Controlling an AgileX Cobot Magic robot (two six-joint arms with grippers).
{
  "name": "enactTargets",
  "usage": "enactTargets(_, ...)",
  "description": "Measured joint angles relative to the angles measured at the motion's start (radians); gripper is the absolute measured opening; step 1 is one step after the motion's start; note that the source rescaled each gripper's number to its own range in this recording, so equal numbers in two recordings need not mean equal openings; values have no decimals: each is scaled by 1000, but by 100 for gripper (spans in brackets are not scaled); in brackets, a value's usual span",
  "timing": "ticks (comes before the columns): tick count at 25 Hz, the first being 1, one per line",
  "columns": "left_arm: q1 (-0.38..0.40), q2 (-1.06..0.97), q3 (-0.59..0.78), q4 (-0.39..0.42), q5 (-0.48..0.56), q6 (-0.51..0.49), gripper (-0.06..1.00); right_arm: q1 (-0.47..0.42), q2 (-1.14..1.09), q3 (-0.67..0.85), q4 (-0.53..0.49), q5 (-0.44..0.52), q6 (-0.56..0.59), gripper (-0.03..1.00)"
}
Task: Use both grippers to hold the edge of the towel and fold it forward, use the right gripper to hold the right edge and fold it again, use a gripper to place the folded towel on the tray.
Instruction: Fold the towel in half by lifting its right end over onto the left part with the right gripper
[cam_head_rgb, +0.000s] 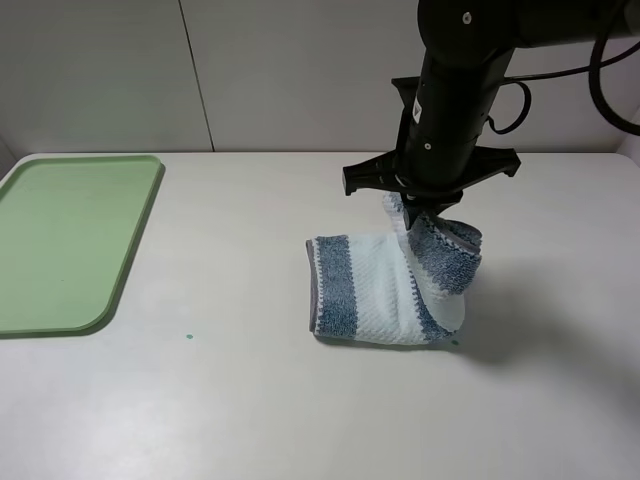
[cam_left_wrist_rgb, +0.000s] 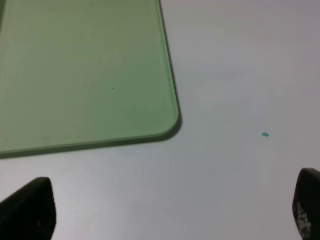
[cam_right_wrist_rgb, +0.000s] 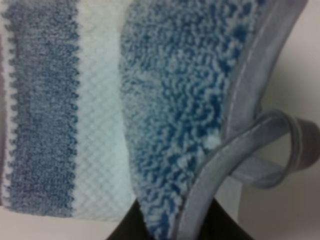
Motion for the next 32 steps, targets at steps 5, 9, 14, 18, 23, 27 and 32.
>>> enactTargets(5,0,0,0,0,0,0,93,0,0,0,14,-14,0,18)
enactTargets(9,0,0,0,0,0,0,93,0,0,0,26,-14,7,70)
enactTargets(14,0,0,0,0,0,0,93,0,0,0,31,-16,7,98)
enactTargets(18,0,0,0,0,0,0,93,0,0,0,32,-18,7,100)
enactTargets(23,0,0,0,0,0,0,93,0,-3,-3,31,-16,-2,100)
enactTargets(27,0,0,0,0,0,0,93,0,-44,-24,27,28,-33,100)
enactTargets(32,0,0,0,0,0,0,93,0,-124,-38,30,150,-106,100)
